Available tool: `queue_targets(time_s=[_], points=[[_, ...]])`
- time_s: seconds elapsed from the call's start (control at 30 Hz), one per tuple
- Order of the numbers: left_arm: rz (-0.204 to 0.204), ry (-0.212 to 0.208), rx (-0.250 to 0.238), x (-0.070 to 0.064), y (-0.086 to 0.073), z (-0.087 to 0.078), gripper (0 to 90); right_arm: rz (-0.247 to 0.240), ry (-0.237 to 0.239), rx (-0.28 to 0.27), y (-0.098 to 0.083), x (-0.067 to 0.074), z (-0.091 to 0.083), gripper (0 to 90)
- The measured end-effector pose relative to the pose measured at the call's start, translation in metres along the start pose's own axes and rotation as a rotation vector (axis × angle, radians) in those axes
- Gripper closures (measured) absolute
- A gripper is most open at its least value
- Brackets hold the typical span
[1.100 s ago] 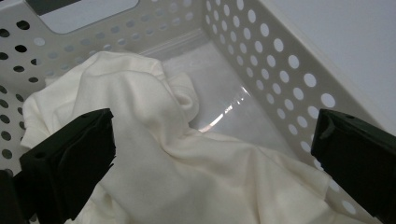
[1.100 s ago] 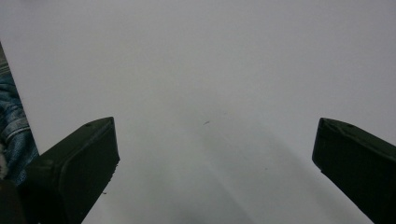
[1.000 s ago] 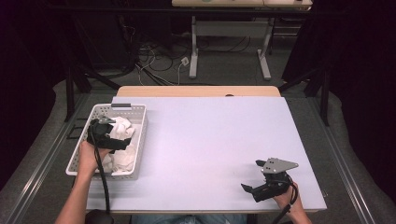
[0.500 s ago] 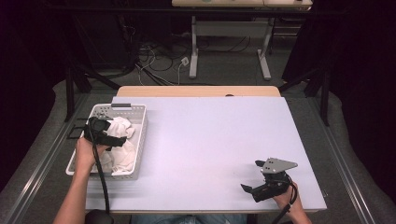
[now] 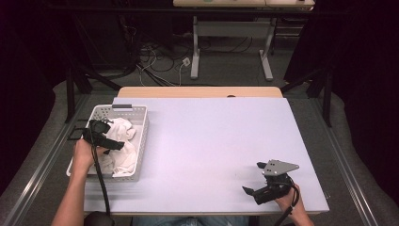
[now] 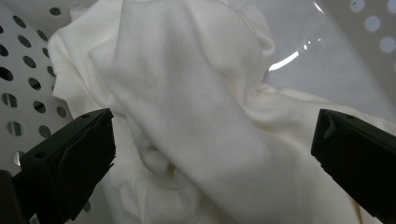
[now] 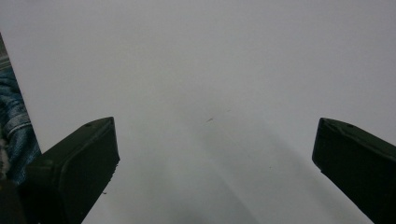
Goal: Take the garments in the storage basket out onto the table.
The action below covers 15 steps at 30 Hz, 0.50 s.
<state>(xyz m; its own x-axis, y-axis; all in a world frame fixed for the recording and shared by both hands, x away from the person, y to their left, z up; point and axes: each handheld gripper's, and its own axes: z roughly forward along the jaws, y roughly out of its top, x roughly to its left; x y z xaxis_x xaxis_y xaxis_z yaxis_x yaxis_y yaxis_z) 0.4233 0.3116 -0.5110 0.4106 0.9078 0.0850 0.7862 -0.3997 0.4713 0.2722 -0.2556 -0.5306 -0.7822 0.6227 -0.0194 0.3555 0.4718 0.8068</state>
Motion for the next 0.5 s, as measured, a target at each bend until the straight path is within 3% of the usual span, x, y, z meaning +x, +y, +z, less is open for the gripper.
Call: queue_targets(time_s=[0.27, 0.5], points=[[-0.017, -0.035, 0.054, 0.005, -0.002, 0.01, 0.0, -0.008, -0.008, 0.003, 0.0, 0.001, 0.001, 0.1], [0.006, -0.062, 0.113, 0.005, -0.001, 0.02, 0.2, -0.008, -0.004, 0.012, 0.001, 0.001, 0.002, 0.1]])
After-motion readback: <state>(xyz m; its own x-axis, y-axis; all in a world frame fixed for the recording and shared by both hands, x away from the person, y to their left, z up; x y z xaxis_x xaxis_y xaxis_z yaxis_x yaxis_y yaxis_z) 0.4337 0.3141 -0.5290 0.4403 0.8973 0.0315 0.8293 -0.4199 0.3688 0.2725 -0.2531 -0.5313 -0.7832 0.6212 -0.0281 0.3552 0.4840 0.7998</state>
